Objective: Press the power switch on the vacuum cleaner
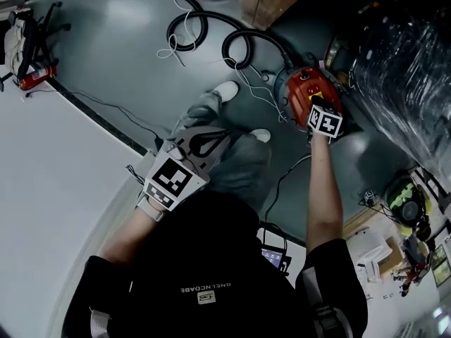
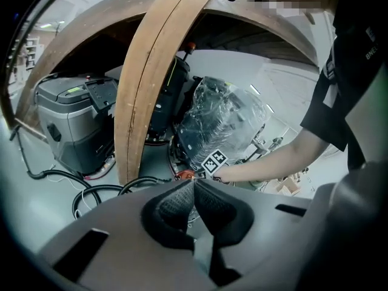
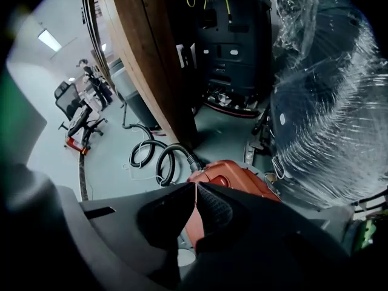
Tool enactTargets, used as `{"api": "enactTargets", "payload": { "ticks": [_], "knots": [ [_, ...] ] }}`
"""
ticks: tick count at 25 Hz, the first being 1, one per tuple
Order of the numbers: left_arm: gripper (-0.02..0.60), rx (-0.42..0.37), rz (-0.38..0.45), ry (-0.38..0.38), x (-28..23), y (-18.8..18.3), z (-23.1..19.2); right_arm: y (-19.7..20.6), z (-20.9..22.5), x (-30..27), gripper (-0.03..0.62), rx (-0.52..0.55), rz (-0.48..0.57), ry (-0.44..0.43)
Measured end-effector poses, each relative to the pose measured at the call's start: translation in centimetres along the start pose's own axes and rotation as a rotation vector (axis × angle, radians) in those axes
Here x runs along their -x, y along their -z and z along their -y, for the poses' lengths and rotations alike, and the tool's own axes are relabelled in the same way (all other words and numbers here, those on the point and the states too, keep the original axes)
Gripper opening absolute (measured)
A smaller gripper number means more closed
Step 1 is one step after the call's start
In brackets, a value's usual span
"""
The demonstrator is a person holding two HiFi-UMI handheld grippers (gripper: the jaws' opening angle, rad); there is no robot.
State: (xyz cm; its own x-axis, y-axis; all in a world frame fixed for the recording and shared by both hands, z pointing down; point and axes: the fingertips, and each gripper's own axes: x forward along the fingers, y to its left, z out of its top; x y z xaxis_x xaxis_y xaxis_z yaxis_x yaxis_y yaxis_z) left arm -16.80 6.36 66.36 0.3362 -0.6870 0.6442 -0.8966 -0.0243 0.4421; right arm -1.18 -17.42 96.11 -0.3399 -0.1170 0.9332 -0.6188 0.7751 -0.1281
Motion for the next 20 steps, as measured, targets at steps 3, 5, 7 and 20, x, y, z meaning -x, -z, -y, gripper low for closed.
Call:
{"api": "enactTargets", "payload": {
  "ticks": [3, 5, 7, 20],
  "knots": [
    [0.015, 0.017, -0.004, -0.004, -0.4, 1.3, -0.1, 1.0, 0.5, -1.7, 0.032, 0.025, -0.035, 0.009],
    [0.015, 0.026, -0.009, -0.004, -0.8, 1.9, -0.1, 1.4, 0.9, -2.8, 0.032, 0.031, -0.051, 0.011],
    [0.015, 0.035, -0.013, -0.006, -1.3, 2.4, -0.1, 1.5, 1.2, -3.7, 0.032, 0.029, -0.059, 0.014],
    [0.015, 0.090, -0.038, -0.034, -1.9, 5.2, -0.6, 2.8, 1.5, -8.5, 0.032, 0.094, -0.137, 0.041]
  ]
}}
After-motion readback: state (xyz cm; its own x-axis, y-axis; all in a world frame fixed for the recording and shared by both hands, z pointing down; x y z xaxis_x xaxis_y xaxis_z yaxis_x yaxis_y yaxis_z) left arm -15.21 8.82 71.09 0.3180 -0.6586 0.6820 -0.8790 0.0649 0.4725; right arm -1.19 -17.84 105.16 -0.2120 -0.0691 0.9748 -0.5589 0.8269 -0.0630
